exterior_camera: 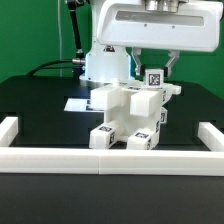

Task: Assemble chair

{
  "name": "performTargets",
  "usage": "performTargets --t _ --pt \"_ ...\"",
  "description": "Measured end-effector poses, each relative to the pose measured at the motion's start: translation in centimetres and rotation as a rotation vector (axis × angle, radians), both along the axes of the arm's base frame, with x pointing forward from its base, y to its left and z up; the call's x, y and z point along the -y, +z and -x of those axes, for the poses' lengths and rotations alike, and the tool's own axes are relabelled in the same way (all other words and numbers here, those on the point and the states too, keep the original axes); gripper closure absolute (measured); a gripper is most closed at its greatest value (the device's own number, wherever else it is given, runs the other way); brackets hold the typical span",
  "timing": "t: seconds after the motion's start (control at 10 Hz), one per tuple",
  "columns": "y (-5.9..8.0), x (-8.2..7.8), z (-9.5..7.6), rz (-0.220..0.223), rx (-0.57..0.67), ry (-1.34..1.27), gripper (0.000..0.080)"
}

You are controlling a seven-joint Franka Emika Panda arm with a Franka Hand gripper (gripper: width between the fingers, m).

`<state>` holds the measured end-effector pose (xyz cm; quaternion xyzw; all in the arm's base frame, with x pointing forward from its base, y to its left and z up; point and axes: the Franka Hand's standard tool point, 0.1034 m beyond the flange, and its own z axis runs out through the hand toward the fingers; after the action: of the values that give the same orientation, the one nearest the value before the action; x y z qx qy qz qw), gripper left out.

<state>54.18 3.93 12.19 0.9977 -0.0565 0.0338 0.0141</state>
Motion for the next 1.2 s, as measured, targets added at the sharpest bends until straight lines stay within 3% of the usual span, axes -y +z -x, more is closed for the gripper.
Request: performTargets --t 1.2 --pt "-0.03 -0.31 0.03 -0.058 0.020 -0.714 0.0515"
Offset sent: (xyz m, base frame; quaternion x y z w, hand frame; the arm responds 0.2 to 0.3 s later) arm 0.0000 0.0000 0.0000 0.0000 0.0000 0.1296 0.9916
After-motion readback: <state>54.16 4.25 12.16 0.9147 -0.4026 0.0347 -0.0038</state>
